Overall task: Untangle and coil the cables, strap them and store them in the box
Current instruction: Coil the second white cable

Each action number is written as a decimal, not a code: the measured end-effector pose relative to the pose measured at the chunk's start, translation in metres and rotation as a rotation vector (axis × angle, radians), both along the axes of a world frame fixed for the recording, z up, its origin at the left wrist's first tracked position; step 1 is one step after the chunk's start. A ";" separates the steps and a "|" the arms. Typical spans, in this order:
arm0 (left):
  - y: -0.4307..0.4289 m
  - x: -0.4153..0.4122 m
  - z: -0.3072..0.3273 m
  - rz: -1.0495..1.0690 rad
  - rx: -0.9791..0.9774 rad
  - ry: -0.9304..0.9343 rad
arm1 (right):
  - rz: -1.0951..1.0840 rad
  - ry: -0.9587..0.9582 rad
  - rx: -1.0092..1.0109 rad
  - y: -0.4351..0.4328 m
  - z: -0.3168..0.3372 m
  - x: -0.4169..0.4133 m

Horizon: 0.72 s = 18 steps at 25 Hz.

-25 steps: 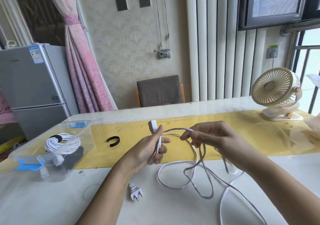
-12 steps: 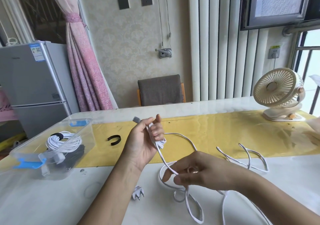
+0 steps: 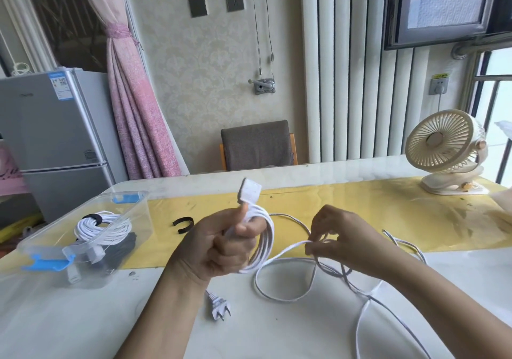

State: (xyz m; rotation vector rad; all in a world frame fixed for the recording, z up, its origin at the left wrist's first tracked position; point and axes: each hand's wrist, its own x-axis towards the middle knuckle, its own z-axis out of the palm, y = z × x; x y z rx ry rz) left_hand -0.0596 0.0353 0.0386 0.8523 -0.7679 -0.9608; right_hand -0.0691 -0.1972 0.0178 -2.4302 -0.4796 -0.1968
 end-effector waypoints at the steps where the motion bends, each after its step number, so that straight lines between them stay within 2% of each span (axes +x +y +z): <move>1: -0.001 0.001 -0.002 -0.049 0.066 -0.054 | -0.029 -0.036 0.015 -0.002 0.000 0.001; 5: -0.005 -0.002 -0.003 0.054 0.505 -0.308 | -0.231 -0.274 -0.193 -0.011 0.000 0.009; 8: -0.013 -0.004 -0.005 0.176 0.752 -0.459 | -0.312 -0.375 -0.087 -0.021 0.007 0.012; 11: -0.020 -0.002 -0.010 0.243 0.851 -0.502 | -0.345 -0.247 0.192 -0.023 0.014 0.010; 13: -0.022 0.001 -0.013 0.307 0.875 -0.488 | -0.314 -0.141 0.289 -0.020 0.016 0.009; 16: -0.023 0.005 -0.016 0.400 0.921 -0.452 | -0.185 0.102 0.480 -0.019 0.021 0.006; 18: -0.025 0.009 -0.019 0.483 0.889 -0.357 | -0.061 0.176 0.565 -0.017 0.025 0.000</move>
